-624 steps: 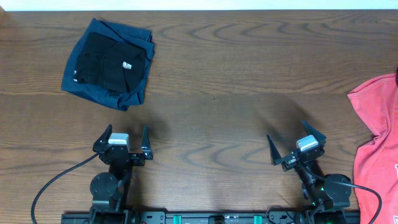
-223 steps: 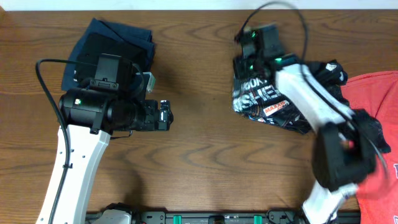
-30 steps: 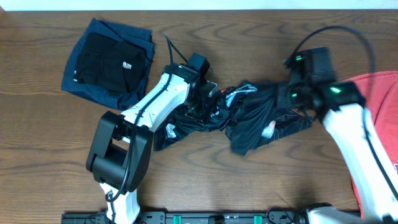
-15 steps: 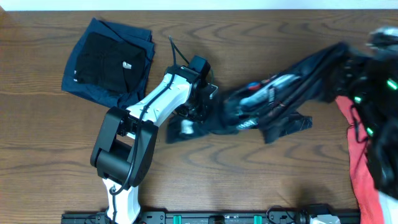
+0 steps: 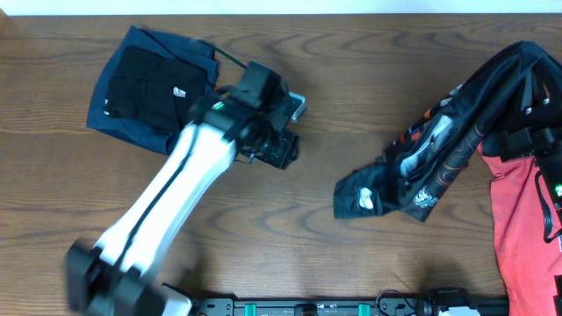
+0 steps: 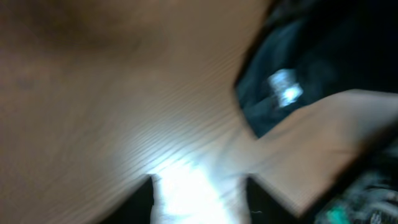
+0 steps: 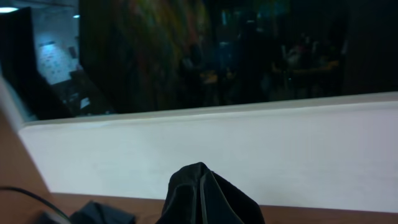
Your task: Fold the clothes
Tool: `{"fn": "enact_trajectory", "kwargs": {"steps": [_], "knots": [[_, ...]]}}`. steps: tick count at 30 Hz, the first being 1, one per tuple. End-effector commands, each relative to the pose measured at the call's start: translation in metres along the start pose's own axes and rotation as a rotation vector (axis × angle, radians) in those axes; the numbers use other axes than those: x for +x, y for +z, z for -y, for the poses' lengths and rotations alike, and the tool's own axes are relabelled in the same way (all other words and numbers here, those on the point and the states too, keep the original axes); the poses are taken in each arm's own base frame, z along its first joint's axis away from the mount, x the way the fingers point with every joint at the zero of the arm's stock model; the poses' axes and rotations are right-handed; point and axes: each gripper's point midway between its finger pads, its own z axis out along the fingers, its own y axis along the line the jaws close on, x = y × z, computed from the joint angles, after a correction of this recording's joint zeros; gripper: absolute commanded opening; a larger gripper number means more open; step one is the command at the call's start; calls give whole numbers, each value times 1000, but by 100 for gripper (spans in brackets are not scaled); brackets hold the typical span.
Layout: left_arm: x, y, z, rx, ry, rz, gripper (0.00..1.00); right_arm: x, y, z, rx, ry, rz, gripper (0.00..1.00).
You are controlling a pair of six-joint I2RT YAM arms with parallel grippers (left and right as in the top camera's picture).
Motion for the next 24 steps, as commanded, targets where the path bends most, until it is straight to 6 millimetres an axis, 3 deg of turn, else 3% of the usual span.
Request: {"fn": "enact_trajectory", "kwargs": {"steps": [1, 3, 13, 18, 24], "knots": [[-5, -21, 39, 136, 49, 64, 65, -10, -6, -11, -51, -17, 23, 1], [-6, -20, 58, 194, 93, 70, 67, -12, -6, -11, -53, -19, 29, 1], [-19, 25, 139, 326, 357, 118, 70, -14, -6, -12, -56, -20, 40, 1], [-22, 34, 147, 337, 388, 129, 70, -13, -6, -12, -55, -19, 35, 1], [-19, 30, 148, 344, 387, 123, 70, -10, -6, -11, -52, -17, 23, 1]]}}
